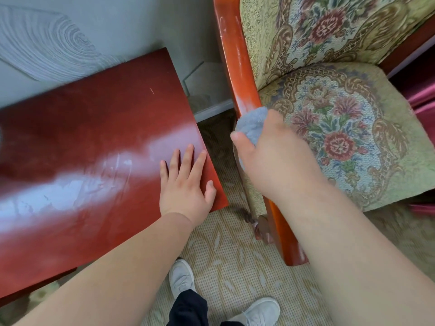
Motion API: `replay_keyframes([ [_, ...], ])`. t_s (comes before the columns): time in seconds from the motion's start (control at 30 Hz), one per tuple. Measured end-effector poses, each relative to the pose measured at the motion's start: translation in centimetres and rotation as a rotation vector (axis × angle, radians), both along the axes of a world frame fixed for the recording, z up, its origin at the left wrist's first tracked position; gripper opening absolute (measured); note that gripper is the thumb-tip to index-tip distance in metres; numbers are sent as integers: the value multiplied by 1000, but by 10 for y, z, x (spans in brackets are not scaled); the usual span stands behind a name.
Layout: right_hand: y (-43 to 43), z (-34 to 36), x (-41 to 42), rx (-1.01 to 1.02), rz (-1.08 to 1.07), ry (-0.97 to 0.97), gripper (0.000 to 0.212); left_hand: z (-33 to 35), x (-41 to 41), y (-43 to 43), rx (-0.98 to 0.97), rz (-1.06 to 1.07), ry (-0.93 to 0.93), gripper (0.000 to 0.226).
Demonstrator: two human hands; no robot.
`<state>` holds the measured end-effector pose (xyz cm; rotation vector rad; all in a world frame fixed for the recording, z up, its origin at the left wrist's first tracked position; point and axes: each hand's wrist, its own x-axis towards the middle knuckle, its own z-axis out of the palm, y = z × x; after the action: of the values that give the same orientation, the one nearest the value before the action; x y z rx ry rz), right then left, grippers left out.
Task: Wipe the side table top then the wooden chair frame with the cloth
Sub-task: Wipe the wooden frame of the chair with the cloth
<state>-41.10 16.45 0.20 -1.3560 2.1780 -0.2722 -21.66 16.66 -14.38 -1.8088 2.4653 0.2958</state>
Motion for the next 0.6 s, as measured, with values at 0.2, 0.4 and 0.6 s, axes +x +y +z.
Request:
replay_keyframes([
  [0.2,22,7,4,61,39,83,63,0,1,-2,7,-11,-10,74],
  [0.4,-70,-8,7,-44,-4,88,61,2,1,-3,31,-21,-29,74],
  [0.6,-71,-12,5,-67,-14,104,68,5,1,-2,33,-17,-10,75],
])
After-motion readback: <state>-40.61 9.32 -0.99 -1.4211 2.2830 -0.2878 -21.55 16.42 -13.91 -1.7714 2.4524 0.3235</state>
